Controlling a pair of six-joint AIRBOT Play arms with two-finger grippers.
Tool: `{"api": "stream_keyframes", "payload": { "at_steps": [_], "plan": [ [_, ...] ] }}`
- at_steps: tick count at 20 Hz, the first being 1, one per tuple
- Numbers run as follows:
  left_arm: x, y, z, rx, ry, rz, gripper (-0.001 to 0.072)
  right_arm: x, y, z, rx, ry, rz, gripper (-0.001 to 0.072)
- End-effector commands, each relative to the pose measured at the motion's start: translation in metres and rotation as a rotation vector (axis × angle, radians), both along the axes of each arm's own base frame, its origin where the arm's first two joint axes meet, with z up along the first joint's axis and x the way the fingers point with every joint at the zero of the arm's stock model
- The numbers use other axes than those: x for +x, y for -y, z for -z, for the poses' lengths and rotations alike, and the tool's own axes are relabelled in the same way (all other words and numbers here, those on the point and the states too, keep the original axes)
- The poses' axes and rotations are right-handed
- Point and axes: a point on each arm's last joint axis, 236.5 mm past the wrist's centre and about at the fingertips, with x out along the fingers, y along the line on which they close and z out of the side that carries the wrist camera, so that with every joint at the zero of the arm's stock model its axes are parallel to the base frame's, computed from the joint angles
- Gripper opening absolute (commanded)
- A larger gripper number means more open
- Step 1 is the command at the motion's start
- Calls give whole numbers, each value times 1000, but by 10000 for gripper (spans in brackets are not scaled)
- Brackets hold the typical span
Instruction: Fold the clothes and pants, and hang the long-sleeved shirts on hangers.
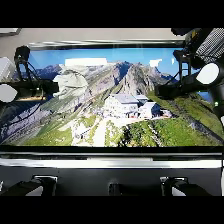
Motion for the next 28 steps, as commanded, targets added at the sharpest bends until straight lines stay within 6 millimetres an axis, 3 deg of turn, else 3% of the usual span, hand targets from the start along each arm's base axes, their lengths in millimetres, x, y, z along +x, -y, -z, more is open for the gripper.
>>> {"api": "stream_keyframes", "payload": {
  "at_steps": [1, 3, 10, 12, 13, 14, 17, 19, 21, 22, 23, 25, 27, 28],
  "plan": [
    [0, 0, 0, 1, 1, 1, 24, 20, -2, -11, 23, 91, 25, 54],
    [2, 3, -3, -25, 12, -8, 24, 39, -4, -24, 45, 181, 48, 54],
    [44, 7, -65, -165, 300, -73, 25, 59, -2, -40, 59, 288, 76, 53],
    [47, 9, -75, -204, 332, -86, 27, 66, -1, -46, 63, 327, 86, 61],
    [50, 8, -78, -205, 354, -91, 156, 71, 1, -50, 60, 353, 95, 255],
    [58, 5, -85, -214, 396, -107, 717, 74, 3, -53, 52, 371, 94, 693],
    [92, -4, -89, -135, 462, -102, 701, 79, 16, -50, -14, 390, 103, 711],
    [132, -16, -61, -94, 322, -106, 701, 80, 21, -41, -26, 361, 129, 707],
    [175, -55, -7, -4, 110, -177, 702, 77, 21, -29, -30, 315, 123, 707],
    [185, -76, 26, 72, -1, -196, 709, 74, 19, -21, -28, 283, 118, 706],
    [185, -94, 69, 151, -134, -200, 713, 70, 17, -13, -25, 247, 113, 699],
    [172, -98, 143, 258, -303, -103, 713, 63, 12, 1, -14, 183, 101, 694],
    [171, -92, 186, 310, -303, -58, 713, 59, 9, 11, -8, 140, 91, 687],
    [175, -86, 196, 313, -280, -48, 713, 58, 9, 14, -10, 130, 87, 687]
  ]
}}
